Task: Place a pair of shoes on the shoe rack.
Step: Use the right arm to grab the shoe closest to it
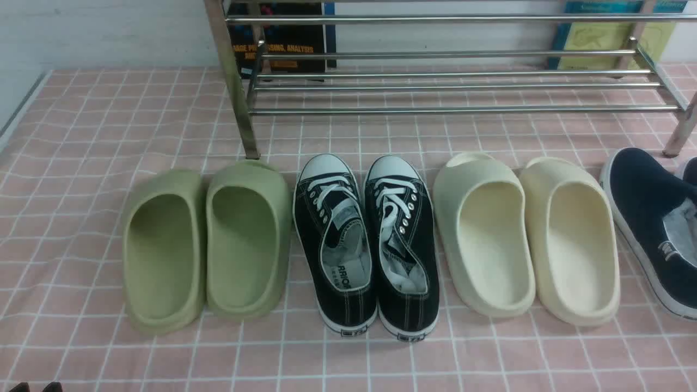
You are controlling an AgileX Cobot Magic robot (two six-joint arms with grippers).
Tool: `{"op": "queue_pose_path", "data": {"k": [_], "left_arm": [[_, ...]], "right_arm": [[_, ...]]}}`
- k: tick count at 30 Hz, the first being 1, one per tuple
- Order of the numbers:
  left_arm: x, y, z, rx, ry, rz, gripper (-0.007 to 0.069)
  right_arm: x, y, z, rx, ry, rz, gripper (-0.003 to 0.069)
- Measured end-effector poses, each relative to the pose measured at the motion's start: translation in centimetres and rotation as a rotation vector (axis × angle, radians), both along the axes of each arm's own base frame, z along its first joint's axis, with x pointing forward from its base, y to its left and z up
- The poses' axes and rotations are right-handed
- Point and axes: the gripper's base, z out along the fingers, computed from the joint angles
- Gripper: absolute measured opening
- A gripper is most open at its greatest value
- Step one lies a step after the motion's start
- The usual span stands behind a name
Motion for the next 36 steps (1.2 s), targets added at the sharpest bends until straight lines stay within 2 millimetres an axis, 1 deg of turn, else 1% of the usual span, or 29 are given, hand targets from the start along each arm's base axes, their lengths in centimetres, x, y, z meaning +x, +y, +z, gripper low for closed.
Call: {"op": "queue_pose_path", "data": {"k": [23,36], "left_arm": [[0.00,0.00,0.00,0.000,0.000,0.000,0.0240],[0.00,0.00,0.00,0.000,0.000,0.000,0.0240]], "right_arm": [[0.00,0.00,0.00,0.000,0.000,0.000,0.0240],[0.03,-0.19,0.09,-0.056,-0.012,-0.005,0.0240]]}}
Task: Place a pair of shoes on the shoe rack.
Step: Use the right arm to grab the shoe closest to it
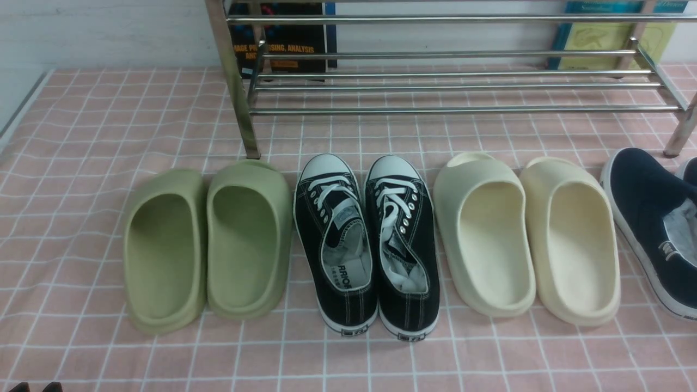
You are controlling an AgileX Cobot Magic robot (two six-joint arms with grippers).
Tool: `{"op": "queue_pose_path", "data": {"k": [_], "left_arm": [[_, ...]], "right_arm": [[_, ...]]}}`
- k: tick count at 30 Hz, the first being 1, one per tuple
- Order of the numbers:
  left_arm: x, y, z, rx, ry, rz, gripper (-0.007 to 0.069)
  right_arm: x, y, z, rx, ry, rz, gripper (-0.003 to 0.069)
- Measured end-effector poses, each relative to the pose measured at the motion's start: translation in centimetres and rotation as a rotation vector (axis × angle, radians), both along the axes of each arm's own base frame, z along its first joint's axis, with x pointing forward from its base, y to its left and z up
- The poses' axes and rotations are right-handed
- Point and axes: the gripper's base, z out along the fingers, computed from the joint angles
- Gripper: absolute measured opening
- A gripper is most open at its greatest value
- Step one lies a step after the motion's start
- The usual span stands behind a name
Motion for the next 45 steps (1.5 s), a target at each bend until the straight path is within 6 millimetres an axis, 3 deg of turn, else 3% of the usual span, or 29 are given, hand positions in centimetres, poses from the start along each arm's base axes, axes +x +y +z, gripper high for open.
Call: {"op": "queue_pose_path", "data": {"k": [7,16,22,27,28,31,32,35,39,40,45], "left_arm": [[0.0,0.0,0.0,0.000,0.000,0.000,0.0240],[0.0,0.0,0.0,0.000,0.000,0.000,0.0240],[0.0,0.0,0.0,0.000,0.000,0.000,0.0240],[0.0,0.0,0.0,0.000,0.000,0.000,0.0240],[0.0,0.0,0.0,0.000,0.000,0.000,0.0240],[0.0,0.0,0.0,0.000,0.000,0.000,0.0240],[0.0,0.0,0.0,0.000,0.000,0.000,0.0240],[0.0,0.0,0.0,0.000,0.000,0.000,0.0240],[0.0,0.0,0.0,0.000,0.000,0.000,0.0240],[0.0,0.0,0.0,0.000,0.000,0.000,0.0240],[0.0,0.0,0.0,0.000,0.000,0.000,0.0240]], "right_arm": [[0.4,0.0,1.4,-0.008,-0.184,0.007,0.0240],[-0.8,0.3,6.8,-0.013,-0.810,0.034,0.0240],[-1.3,0.4,7.7,0.012,-0.917,0.044,0.0232],[-1.9,0.4,11.2,-0.023,-0.964,0.038,0.0082],[-1.6,0.4,13.3,-0.030,-0.958,0.035,0.0013],[0.2,0.2,16.9,-0.063,-0.859,0.025,-0.0012],[0.3,0.2,17.0,-0.063,-0.848,0.025,-0.0011],[4.1,0.0,18.8,-0.134,-0.613,0.018,-0.0004],[9.3,-0.3,17.5,-0.149,-0.205,0.036,-0.0004],[11.0,-0.2,16.6,-0.110,-0.031,0.048,-0.0003],[15.0,1.6,13.9,-0.053,0.440,0.173,-0.0002]]}}
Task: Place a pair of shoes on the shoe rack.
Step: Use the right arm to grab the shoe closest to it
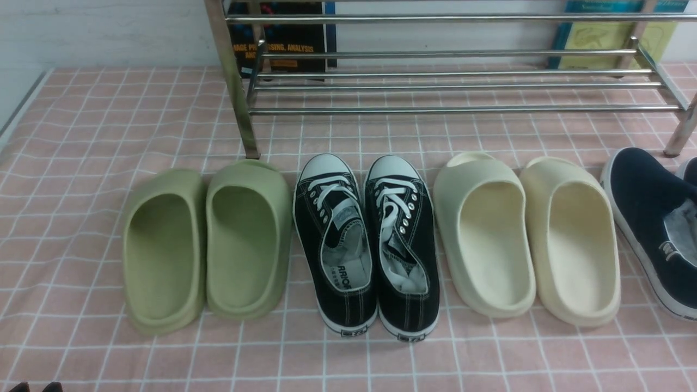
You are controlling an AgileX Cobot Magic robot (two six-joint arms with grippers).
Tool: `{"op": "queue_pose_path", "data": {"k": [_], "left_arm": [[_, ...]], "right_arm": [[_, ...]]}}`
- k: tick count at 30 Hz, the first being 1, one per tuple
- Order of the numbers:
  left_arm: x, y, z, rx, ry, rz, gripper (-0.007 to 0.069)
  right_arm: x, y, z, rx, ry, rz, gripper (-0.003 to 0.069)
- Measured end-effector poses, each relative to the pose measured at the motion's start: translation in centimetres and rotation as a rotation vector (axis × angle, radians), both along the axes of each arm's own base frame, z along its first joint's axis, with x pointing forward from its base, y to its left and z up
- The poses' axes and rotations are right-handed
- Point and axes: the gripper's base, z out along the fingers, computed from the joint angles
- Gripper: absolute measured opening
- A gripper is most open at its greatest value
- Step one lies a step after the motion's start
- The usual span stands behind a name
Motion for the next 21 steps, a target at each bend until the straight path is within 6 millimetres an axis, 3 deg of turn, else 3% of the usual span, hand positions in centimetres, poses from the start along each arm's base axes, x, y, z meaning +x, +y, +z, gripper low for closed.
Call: {"op": "queue_pose_path", "data": {"k": [6,8,10,13,16,21], "left_arm": [[0.0,0.0,0.0,0.000,0.000,0.000,0.0240],[0.0,0.0,0.0,0.000,0.000,0.000,0.0240],[0.0,0.0,0.0,0.000,0.000,0.000,0.0240],[0.0,0.0,0.0,0.000,0.000,0.000,0.0240],[0.0,0.0,0.0,0.000,0.000,0.000,0.0240],[0.0,0.0,0.0,0.000,0.000,0.000,0.0240]], "right_arm": [[4.4,0.4,-3.7,-0.028,0.303,0.021,0.0041],[5.8,0.1,-5.5,-0.049,0.373,0.007,0.0125],[6.3,0.0,-6.2,-0.059,0.394,0.004,0.0166],[7.6,-0.4,-7.8,-0.123,0.407,0.012,0.0327],[8.8,-0.6,-8.8,-0.143,0.374,-0.009,0.0409],[10.9,-0.8,-10.8,-0.166,0.383,-0.044,0.0423]]}}
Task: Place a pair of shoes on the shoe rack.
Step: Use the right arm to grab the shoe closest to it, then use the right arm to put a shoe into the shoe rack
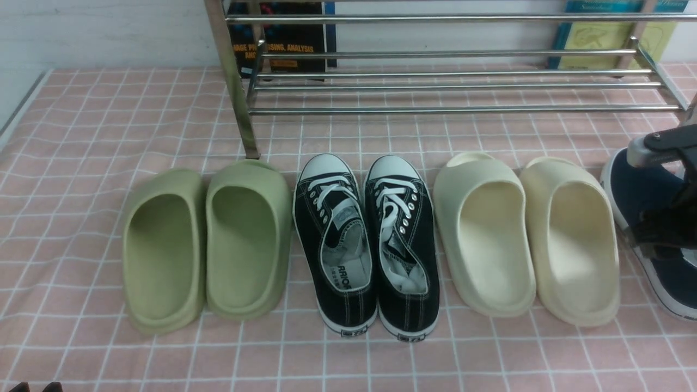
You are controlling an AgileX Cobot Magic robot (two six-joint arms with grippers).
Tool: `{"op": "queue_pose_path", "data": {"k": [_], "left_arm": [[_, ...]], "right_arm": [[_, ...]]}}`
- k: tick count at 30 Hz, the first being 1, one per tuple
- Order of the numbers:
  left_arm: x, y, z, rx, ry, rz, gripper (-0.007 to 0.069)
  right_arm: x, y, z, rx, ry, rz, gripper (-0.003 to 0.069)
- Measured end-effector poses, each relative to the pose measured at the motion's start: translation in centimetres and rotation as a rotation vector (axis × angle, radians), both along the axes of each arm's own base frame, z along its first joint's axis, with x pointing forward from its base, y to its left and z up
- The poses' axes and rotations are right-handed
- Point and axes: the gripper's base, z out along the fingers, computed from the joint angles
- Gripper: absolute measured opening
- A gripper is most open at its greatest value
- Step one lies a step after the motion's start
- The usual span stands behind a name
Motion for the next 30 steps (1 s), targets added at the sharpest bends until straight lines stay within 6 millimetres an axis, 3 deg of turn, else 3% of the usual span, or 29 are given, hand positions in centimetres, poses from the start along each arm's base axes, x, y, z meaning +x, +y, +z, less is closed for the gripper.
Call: {"op": "queue_pose_path", "data": {"k": [3,5,8,12,18,21,22,26,29,30], "left_arm": [[0.0,0.0,0.0,0.000,0.000,0.000,0.0240],[0.0,0.0,0.0,0.000,0.000,0.000,0.0240],[0.0,0.0,0.0,0.000,0.000,0.000,0.0240],[0.0,0.0,0.0,0.000,0.000,0.000,0.0240],[0.0,0.0,0.0,0.000,0.000,0.000,0.0240],[0.0,0.0,0.0,0.000,0.000,0.000,0.0240],[0.0,0.0,0.0,0.000,0.000,0.000,0.0240],[0.0,0.0,0.0,0.000,0.000,0.000,0.0240],[0.0,0.0,0.0,0.000,0.000,0.000,0.0240],[0.0,0.0,0.0,0.000,0.000,0.000,0.0240]], "right_arm": [[0.8,-0.1,-1.3,-0.008,0.028,-0.017,0.0397],[1.3,-0.1,-2.8,-0.002,0.063,-0.048,0.0340],[1.5,-0.2,-3.5,-0.007,0.085,-0.059,0.0225],[1.4,-0.3,-2.6,-0.003,0.085,-0.075,0.0036],[0.4,-0.2,1.3,0.008,0.076,-0.099,0.0027],[0.4,0.6,4.7,0.035,-0.001,-0.049,0.0027],[0.4,0.7,4.8,0.038,-0.004,-0.046,0.0027],[2.0,1.5,6.2,0.091,-0.053,0.013,0.0027],[5.1,2.3,6.4,0.121,-0.076,0.074,0.0027],[5.3,2.3,6.3,0.120,-0.077,0.082,0.0027]]}}
